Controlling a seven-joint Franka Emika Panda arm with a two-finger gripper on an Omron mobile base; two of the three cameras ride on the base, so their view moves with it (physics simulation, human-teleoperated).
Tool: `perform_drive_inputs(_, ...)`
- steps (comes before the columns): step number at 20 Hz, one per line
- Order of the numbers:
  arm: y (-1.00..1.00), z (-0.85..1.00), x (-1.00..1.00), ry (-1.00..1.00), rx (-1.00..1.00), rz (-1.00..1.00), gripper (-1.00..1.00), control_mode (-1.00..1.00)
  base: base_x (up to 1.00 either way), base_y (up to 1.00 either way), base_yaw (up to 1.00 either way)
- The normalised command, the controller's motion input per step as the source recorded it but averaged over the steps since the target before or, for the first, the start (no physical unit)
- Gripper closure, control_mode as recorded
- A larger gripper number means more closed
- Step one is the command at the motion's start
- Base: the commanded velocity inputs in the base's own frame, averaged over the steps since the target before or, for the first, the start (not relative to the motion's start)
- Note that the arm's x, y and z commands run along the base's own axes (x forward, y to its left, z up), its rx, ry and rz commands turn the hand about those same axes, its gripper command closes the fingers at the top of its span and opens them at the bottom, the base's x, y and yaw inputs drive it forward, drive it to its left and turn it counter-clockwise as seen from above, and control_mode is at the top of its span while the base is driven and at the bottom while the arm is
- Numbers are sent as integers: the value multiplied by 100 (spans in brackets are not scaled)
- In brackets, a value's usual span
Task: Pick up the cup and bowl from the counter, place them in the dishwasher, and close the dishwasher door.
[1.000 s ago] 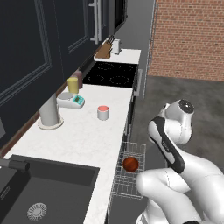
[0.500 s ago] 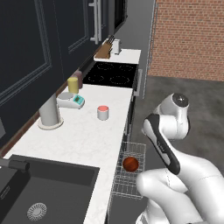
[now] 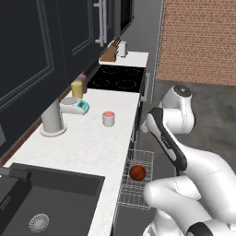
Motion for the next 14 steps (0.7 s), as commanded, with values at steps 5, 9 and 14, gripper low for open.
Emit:
perform_drive_inputs(5, 30, 0, 1, 11, 13, -14, -100, -100, 0, 0, 0)
perform_drive_inputs(9, 27, 0, 9, 0, 2, -10, -100, -100, 0, 0, 0)
perform_drive_inputs(14, 2, -7, 18, 0, 0, -16, -100, -100, 0, 0, 0)
